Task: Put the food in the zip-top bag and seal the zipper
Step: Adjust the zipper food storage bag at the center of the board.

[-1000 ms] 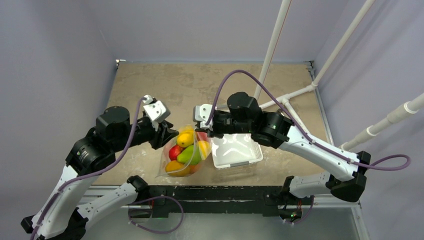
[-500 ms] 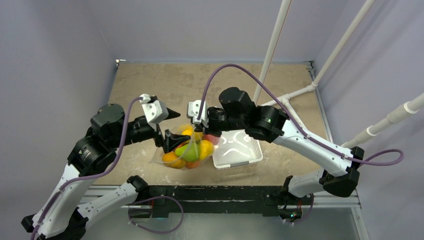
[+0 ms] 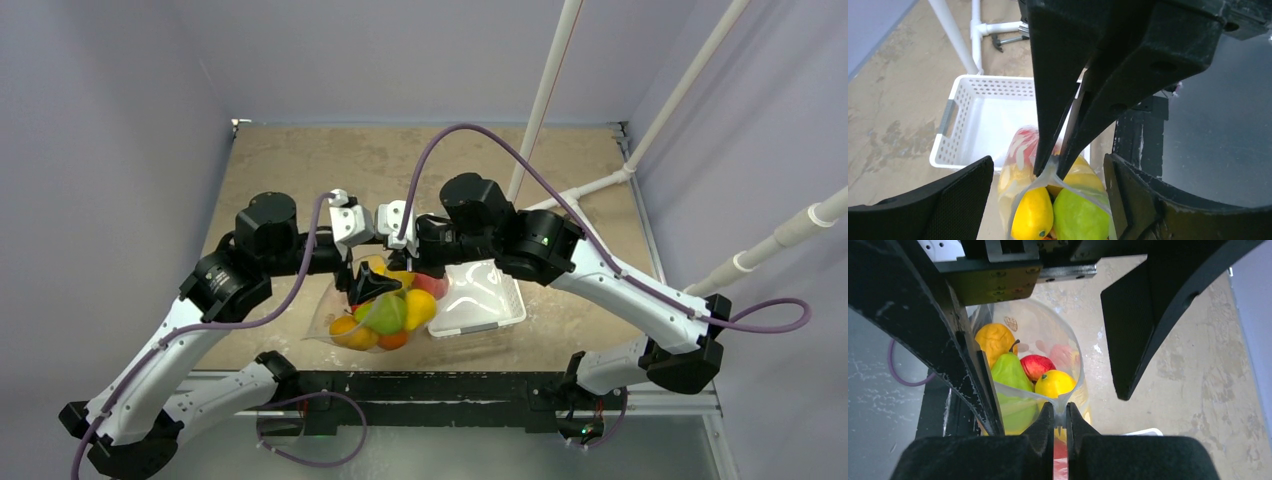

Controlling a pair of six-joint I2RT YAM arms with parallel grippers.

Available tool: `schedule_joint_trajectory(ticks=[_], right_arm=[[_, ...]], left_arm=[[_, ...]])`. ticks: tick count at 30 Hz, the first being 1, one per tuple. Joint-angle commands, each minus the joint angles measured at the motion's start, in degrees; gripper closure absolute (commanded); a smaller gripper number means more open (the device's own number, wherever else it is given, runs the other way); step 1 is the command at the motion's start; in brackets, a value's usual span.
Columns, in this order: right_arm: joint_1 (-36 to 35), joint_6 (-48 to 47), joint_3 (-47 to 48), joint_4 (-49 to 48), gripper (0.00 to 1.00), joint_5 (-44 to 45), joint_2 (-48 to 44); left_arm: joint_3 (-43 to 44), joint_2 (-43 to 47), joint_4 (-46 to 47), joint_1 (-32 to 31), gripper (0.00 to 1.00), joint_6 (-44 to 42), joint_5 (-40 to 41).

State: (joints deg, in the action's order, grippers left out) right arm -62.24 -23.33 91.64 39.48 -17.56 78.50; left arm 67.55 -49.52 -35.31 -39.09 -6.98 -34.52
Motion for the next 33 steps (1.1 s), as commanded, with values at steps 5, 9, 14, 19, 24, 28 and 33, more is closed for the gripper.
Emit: schedule_joint_trajectory(ticks=[5, 9, 14, 19, 24, 28, 33], right_arm=[[-0.3, 2.4, 4.6, -1.4, 1.00, -0.3, -1.6], [-0.3, 4.5, 5.4, -0.7, 1.00, 2.6, -1.1], [-0.3, 7.1, 7.7, -0.2, 1.00, 5.1, 0.2], [-0.3, 8.3, 9.0, 0.2, 1.00, 7.0, 0.7], [-0.3, 8.7, 9.3, -0.1, 1.00, 7.3, 1.1], [-0.2, 9.0, 9.7, -0.4, 1.00, 7.5, 0.8], [-0.3, 8.4, 7.8, -2.5, 0.98, 7.0, -1.1]], left_arm=[[0.4, -1.9, -2.9, -0.2, 0.30, -3.8, -3.4], [1.2, -2.0, -5.8, -0.2, 0.34, -4.1, -0.7], [3.2, -1.7, -10.4, -0.2, 0.37, -4.5, 4.1], [4.2, -1.2, -12.2, -0.2, 0.41, -3.9, 5.2], [5.3, -0.9, -13.5, -0.3, 0.59, -4.0, 5.3], [5.5, -0.9, -14.8, -0.2, 0.89, -4.8, 4.2], [5.7, -0.2, -15.1, -0.2, 1.00, -5.9, 2.3]])
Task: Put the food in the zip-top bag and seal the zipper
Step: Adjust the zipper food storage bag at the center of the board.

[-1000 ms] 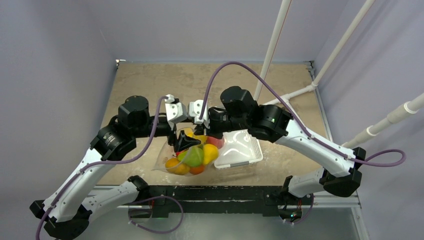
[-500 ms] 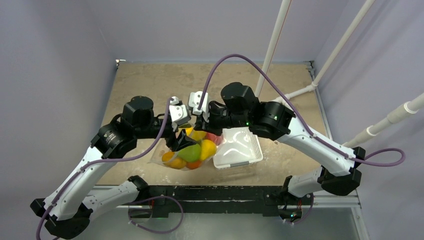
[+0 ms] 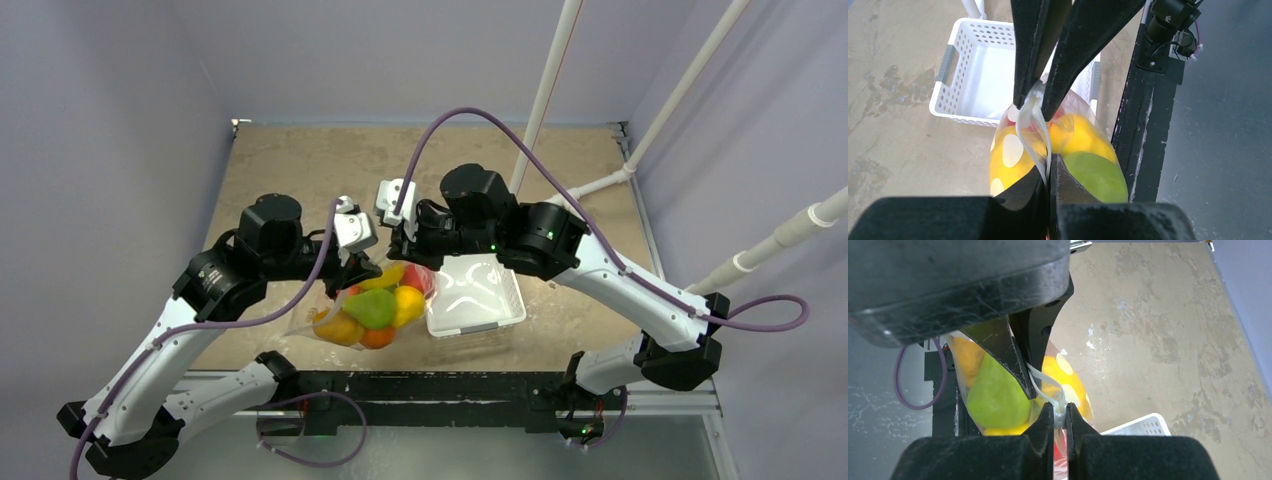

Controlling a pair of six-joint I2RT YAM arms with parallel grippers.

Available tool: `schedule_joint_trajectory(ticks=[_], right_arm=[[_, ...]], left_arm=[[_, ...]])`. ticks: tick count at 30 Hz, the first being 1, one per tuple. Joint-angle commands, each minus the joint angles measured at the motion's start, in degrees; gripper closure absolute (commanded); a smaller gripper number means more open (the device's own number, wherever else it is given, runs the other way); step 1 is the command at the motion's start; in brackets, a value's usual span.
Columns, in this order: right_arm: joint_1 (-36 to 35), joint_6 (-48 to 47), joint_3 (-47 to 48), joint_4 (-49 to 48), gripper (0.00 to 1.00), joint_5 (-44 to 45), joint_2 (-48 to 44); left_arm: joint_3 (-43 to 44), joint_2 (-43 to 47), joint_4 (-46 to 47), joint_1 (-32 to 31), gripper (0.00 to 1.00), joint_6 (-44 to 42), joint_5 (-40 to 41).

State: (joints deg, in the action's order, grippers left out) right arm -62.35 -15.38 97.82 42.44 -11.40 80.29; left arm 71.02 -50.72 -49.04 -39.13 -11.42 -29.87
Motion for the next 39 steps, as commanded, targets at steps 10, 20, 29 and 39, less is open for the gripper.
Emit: schedule_joint_trajectory(ticks=[10, 20, 29, 39], right_arm=[[-0.1, -2.5, -11.5, -19.7, 0.53, -1.5, -14.9], [-0.1, -3.3, -21.5, -27.0, 0.41, -10.2, -20.5], [-0.1, -0.8, -28.6, -34.4, 0.40, -13.1, -21.8], [-0.1, 1.2, -31.3, -40.8, 0.43, -15.7, -20.8]], left_arm=[[4.2, 2.3, 1.4, -0.2, 1.00, -0.4, -7.3], [5.7, 2.3, 1.6, -0.2, 1.00, 0.1, -10.4], [7.1, 1.8, 2.3, -0.2, 1.00, 0.1, -11.9], [8.0, 2.4, 2.5, -0.2, 1.00, 0.3, -13.1]])
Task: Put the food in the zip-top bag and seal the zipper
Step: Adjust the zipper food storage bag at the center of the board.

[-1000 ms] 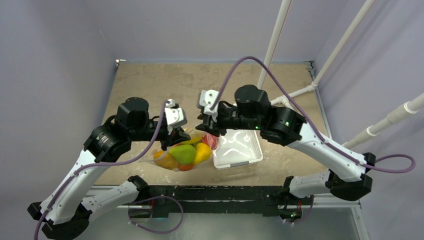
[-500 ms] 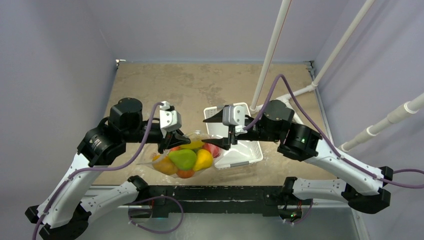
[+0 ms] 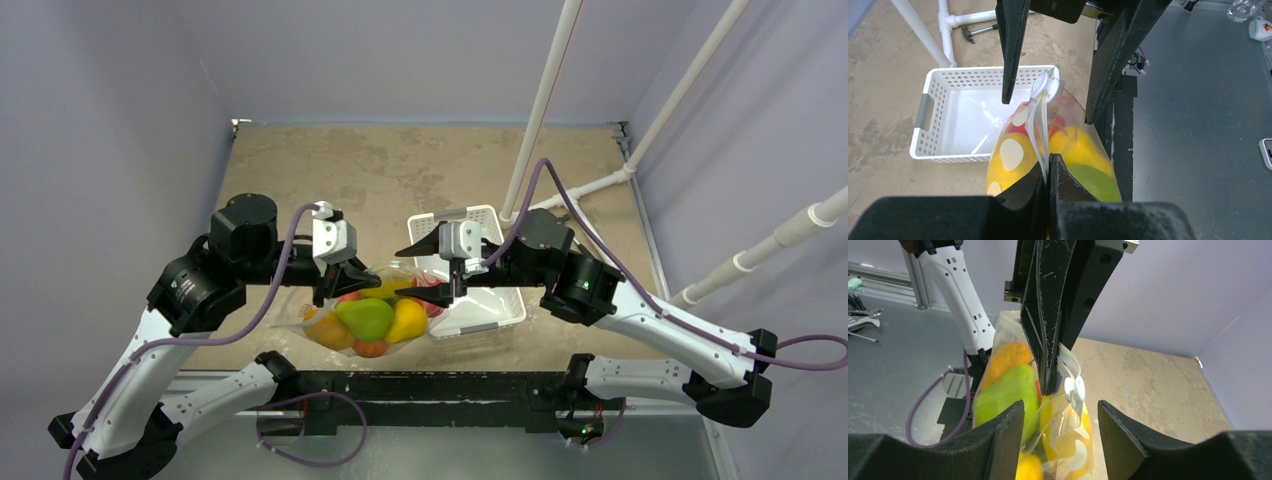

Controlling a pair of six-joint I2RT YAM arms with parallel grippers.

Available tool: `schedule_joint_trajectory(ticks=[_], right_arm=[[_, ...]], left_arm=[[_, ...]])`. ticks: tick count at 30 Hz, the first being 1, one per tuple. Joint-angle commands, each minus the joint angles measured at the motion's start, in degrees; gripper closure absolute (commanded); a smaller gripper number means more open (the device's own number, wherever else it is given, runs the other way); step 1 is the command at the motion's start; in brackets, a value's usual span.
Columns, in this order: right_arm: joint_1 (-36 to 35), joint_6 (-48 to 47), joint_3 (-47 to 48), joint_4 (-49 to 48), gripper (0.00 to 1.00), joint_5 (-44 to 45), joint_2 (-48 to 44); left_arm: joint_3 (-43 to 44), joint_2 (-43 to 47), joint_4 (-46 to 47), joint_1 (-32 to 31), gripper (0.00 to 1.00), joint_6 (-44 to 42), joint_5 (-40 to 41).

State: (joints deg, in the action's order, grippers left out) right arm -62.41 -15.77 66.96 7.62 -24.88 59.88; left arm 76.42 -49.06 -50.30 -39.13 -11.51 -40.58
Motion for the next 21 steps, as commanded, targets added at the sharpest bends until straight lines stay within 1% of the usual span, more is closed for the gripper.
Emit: schedule_joint_trajectory(ticks=[1, 5, 8, 18, 19, 21], right_arm=[[-0.1, 1.7, -0.6, -6.4, 0.44, -2.3, -0.2], [-0.1, 2.1, -0.8, -7.3, 0.53, -3.7, 0.4], [-0.1, 2.6, -1.1, -7.4, 0.57, -4.3, 0.8], [-0.1, 4.2, -2.9, -11.3, 0.59, -4.4, 1.5], [-0.1, 4.4, -3.0, -11.8, 0.60, -4.4, 1.4], [-0.1, 4.8, -3.1, -12.7, 0.65, -4.4, 1.3]], left_arm=[[2.6, 0.8, 3.9, -0.2, 1.00, 0.4, -2.5], [2.4, 1.0, 3.9, -0.2, 1.00, 0.5, -2.8], [2.2, 1.4, 4.2, -0.2, 1.00, 0.6, -2.9], [3.1, 2.1, 5.0, -0.2, 1.00, 1.2, -3.7], [3.1, 2.2, 5.0, -0.2, 1.00, 1.3, -3.7], [3.1, 2.3, 5.0, -0.2, 1.00, 1.5, -3.8]])
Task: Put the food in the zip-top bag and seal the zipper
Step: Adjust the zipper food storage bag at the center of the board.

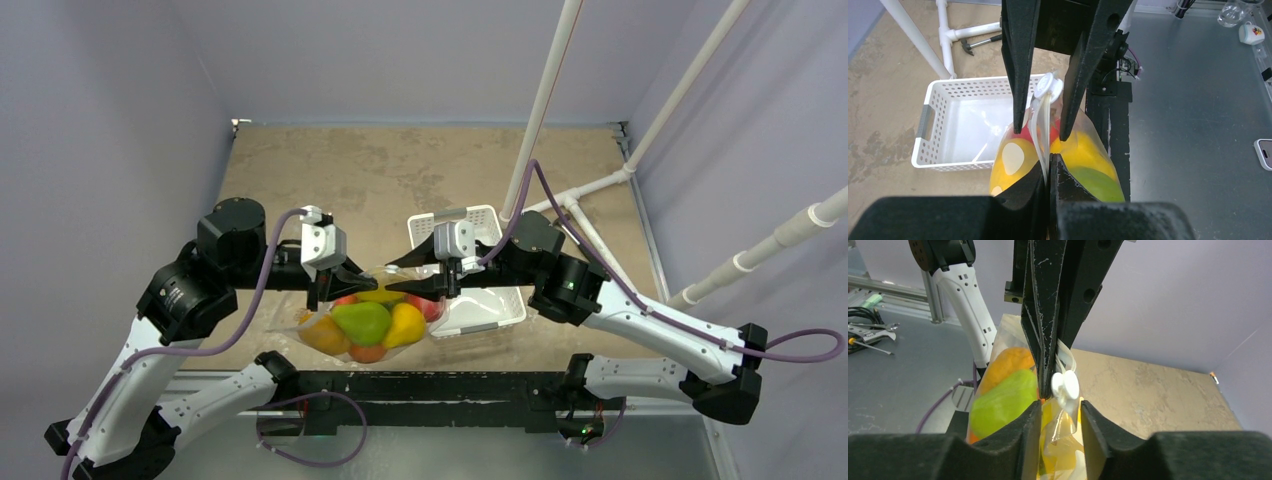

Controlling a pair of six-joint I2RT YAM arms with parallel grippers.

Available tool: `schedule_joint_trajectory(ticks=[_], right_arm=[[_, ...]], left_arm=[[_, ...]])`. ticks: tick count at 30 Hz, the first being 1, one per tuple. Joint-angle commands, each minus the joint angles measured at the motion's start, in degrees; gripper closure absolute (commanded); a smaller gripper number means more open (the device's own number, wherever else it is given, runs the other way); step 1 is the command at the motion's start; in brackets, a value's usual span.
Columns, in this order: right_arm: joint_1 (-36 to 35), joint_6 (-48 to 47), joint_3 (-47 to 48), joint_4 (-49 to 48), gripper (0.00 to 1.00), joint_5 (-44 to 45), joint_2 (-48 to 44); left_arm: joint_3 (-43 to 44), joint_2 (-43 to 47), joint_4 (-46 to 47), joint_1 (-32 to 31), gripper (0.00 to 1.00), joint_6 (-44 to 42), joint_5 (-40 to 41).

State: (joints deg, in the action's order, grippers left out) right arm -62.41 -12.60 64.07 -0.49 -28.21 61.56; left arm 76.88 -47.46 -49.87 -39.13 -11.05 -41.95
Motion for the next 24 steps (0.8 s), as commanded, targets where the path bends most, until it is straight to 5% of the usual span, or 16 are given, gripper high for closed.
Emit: schedule_joint_trajectory(ticks=[1, 9, 14, 20, 24], right_arm=[[-0.1, 1.8, -0.3, -4.9, 0.67, -1.3, -0.3], [-0.1, 2.0, -0.4, -6.9, 0.79, -1.4, -0.5], [-0.1, 1.9, -0.4, -7.5, 1.00, -1.5, 0.0], [-0.1, 1.9, 0.4, -6.8, 1.00, 0.3, 0.1], [-0.1, 1.9, 1.9, -4.4, 1.00, 0.7, 0.8]], left_arm=[[2.5, 0.7, 4.6, -0.2, 1.00, 1.1, -2.5], [1.7, 0.3, 4.6, -0.2, 1.00, 1.2, -2.9], [0.9, 0.1, 4.6, -0.2, 1.00, 1.0, -3.0], [0.2, -0.8, 2.6, -0.2, 1.00, 0.2, -1.9], [-0.1, -0.4, 2.5, -0.2, 0.80, -0.2, -1.2]])
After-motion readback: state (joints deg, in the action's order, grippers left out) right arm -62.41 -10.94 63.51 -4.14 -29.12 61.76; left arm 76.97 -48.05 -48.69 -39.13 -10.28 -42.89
